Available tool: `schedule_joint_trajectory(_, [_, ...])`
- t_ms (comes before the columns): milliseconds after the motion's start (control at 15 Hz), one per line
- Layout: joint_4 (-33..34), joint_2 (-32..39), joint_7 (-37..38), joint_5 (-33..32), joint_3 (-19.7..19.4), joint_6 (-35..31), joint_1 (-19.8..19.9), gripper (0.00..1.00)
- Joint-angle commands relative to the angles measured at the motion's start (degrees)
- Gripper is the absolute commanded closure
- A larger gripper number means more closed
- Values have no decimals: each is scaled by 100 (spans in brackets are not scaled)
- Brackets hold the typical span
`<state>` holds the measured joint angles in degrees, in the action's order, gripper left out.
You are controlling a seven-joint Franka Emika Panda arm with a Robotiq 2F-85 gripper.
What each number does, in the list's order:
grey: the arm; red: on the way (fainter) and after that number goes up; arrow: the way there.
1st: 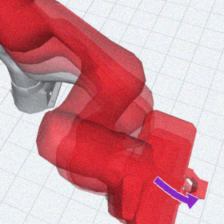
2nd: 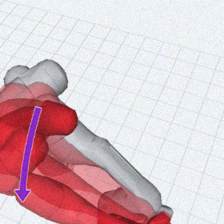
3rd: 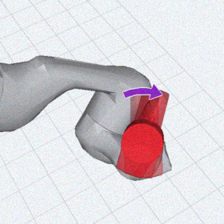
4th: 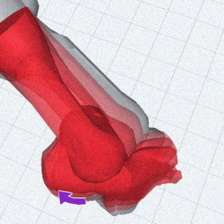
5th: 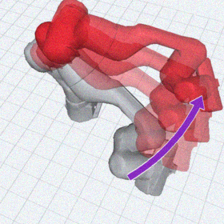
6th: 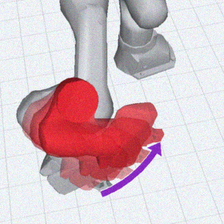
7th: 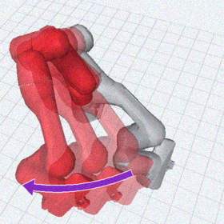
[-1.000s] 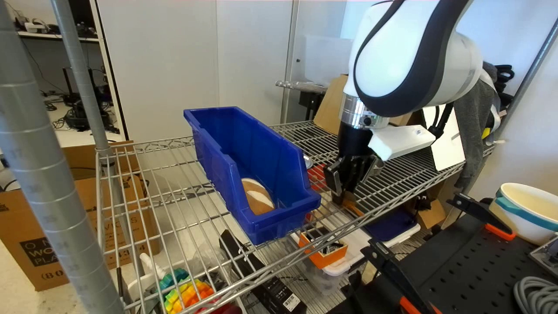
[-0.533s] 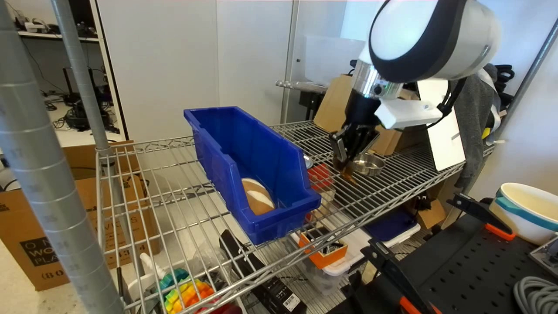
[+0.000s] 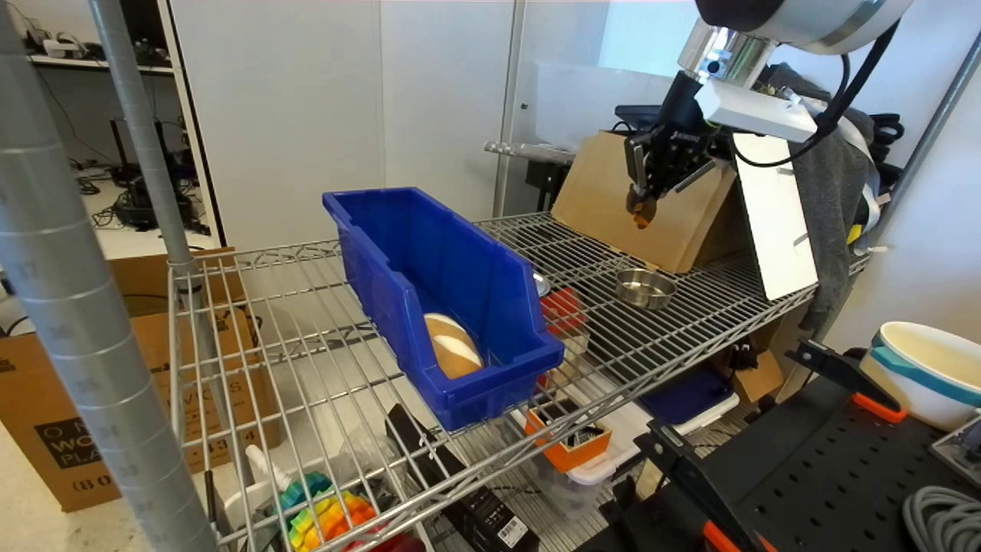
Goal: Pick the brown object and put it in the small pot
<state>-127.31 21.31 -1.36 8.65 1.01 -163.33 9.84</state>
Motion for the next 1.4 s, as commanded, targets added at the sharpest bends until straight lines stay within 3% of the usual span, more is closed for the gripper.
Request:
schedule_joint_trajectory(0, [671,559,426,-59,-354,222,-158,97])
schedule_joint_trajectory(467, [1218,1560,1205,-400,-1010,345,-686,97])
schedule_joint_trajectory(867, [1364,1892,1415,-380,-1081,445,-881,94])
schedule_joint_trajectory(933, [1380,1889,1447,-357,-1069,491,-881,63])
schedule_joint_trajectory(1133, [1340,1755,1565,-312,-1056,649,-880,49])
schedule_joint_trajectory(1333, [1140,1427,1750,-288,-1094,1112,-886,26])
